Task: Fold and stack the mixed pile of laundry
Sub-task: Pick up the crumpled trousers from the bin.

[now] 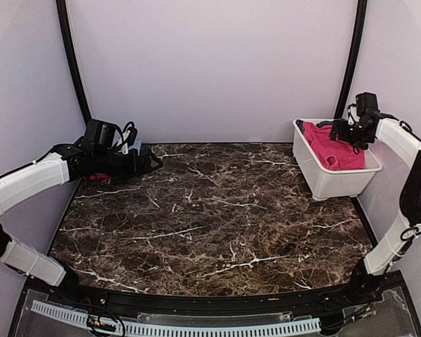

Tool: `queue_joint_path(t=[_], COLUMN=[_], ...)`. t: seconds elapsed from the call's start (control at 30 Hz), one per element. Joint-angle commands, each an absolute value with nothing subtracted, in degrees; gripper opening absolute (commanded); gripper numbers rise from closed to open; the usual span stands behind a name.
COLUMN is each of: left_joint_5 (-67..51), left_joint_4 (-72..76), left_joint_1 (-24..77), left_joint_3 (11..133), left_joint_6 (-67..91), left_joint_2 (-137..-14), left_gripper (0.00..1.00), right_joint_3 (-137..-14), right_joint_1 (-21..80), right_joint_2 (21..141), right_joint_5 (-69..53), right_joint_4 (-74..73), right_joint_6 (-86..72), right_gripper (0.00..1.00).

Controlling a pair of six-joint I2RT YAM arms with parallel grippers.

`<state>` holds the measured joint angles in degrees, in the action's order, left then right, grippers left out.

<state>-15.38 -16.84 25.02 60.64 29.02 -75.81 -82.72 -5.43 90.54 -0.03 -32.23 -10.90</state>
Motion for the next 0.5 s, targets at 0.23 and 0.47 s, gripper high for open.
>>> queue_joint_path(t=[0.23,0.47], left_joint_5=[-13.69,-13.11], left_joint_4=[-18.00,-18.00], left_joint_1=[24.89,24.87], left_joint_3=[62.59,63.44], left_joint_6=[28.09,28.23], left_joint_2=[-75.95,-77.42], left_gripper=[0.99,0.99], right_joint_3=[-93.11,-96.14], right_joint_1=[-7.64,-9.93], right_joint_2=[105.59,112.97], right_joint_5=[20.63,21.74], right_joint_4=[-33.83,-34.42], right_joint_6=[-6.99,-6.35], right_gripper=[0.99,0.99])
